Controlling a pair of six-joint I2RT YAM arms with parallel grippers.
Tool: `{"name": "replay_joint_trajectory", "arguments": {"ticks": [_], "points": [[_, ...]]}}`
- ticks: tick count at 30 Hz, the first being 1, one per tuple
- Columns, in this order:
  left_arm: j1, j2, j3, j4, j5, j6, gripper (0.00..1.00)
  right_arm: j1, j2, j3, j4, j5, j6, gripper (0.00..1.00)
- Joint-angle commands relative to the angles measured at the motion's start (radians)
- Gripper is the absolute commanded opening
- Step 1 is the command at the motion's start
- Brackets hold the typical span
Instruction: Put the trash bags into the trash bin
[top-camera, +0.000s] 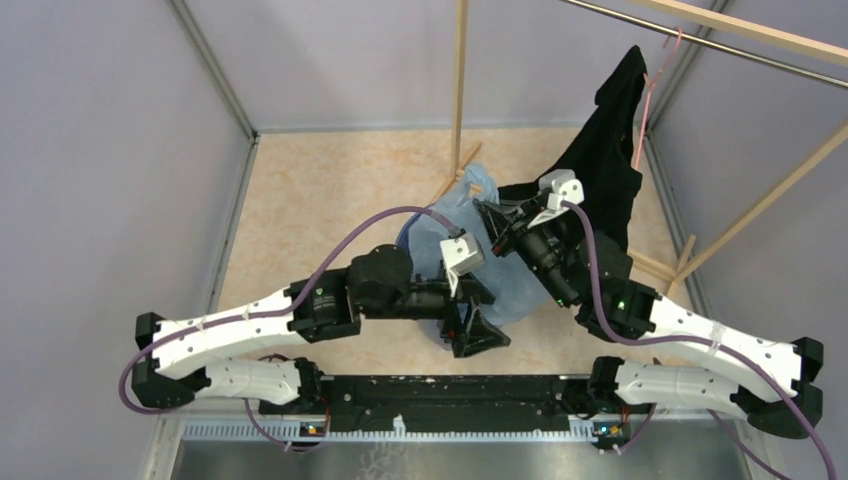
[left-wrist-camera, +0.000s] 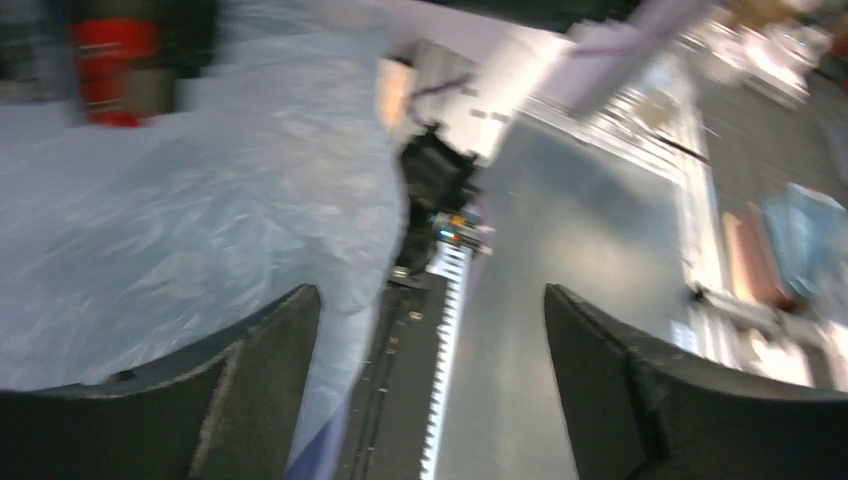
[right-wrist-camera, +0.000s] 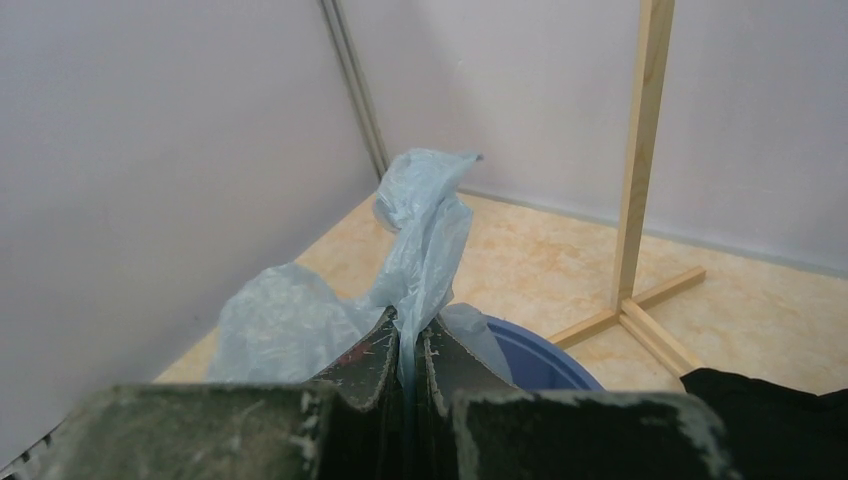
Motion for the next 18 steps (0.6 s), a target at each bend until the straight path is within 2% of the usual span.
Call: {"name": "replay_joint_trajectory", "arguments": {"ticks": [1, 3, 7, 10, 13, 18], "points": [[-0.037, 0.018, 0.047, -0.033, -0.514, 0.044, 0.82, -0.011, -0.017, 0.014, 0.017, 0.003, 0.004, 0.00], [-0.039, 0.038, 0.030, -0.051, -0.617, 0.031, 0.72, -0.010, -0.016, 0.014, 0.014, -0.002, 0.008, 0.00], [-0.037, 0.099, 0.005, -0.079, -0.687, 0.008, 0.62, -0.010, -0.019, 0.005, 0.021, -0.012, 0.015, 0.00], [-0.034, 0.127, 0.005, -0.138, -0.787, -0.050, 0.43, -0.011, -0.019, -0.003, 0.028, -0.030, 0.026, 0.00], [-0.020, 0.119, -0.043, -0.116, -0.782, -0.057, 0.31, -0.011, -0.018, -0.017, 0.033, -0.046, 0.041, 0.00], [0.009, 0.155, -0.098, -0.168, -0.784, -0.119, 0.25, -0.011, -0.010, -0.061, 0.028, -0.061, 0.077, 0.00]]}}
